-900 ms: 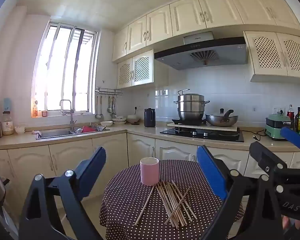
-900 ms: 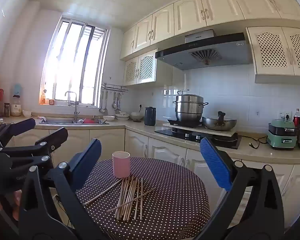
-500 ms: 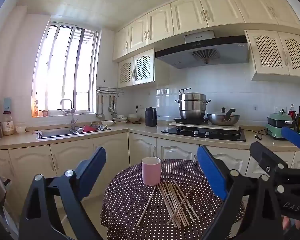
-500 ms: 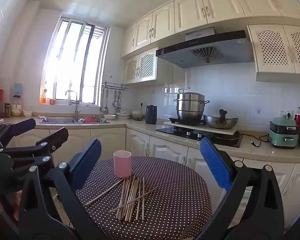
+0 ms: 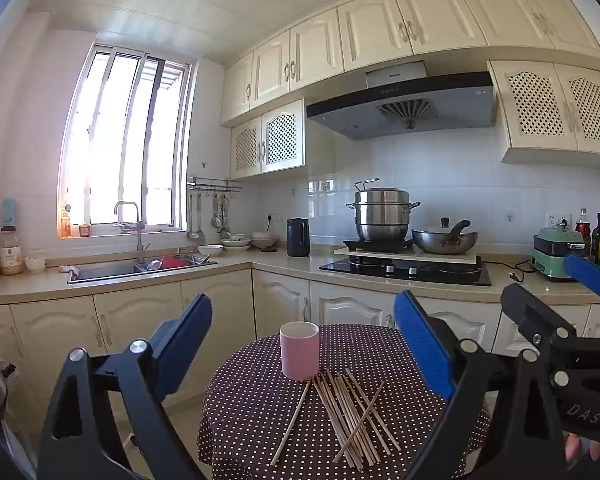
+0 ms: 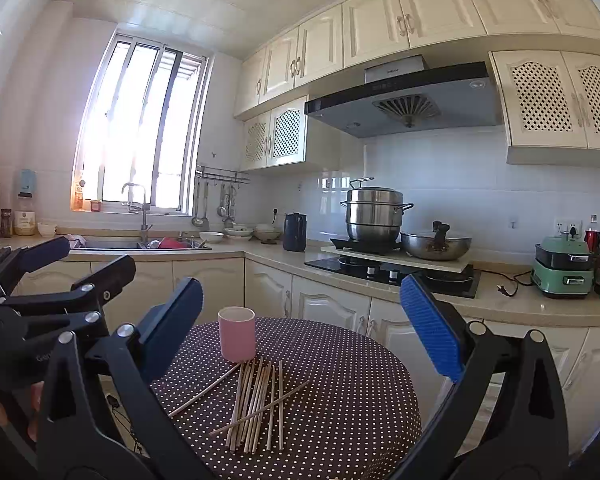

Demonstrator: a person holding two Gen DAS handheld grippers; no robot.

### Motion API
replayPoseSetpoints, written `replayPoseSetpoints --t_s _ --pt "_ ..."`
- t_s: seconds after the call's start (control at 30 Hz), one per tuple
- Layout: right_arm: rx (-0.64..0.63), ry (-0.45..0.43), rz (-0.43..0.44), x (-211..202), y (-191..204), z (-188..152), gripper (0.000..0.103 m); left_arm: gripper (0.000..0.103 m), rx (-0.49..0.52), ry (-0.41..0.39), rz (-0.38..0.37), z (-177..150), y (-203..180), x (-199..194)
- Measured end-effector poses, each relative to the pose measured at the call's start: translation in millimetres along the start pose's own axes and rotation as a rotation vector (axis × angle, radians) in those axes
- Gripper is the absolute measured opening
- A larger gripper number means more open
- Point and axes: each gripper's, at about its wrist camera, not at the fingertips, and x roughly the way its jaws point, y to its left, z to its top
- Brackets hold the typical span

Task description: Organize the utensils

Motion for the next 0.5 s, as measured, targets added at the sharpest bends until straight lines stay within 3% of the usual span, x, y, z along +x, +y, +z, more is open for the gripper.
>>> replayPoseSetpoints --t_s 0.5 --pt "-0.005 0.003 0.013 16.6 11.0 -0.2 0.097 0.091 -0.004 0.006 0.019 1.7 8.8 20.1"
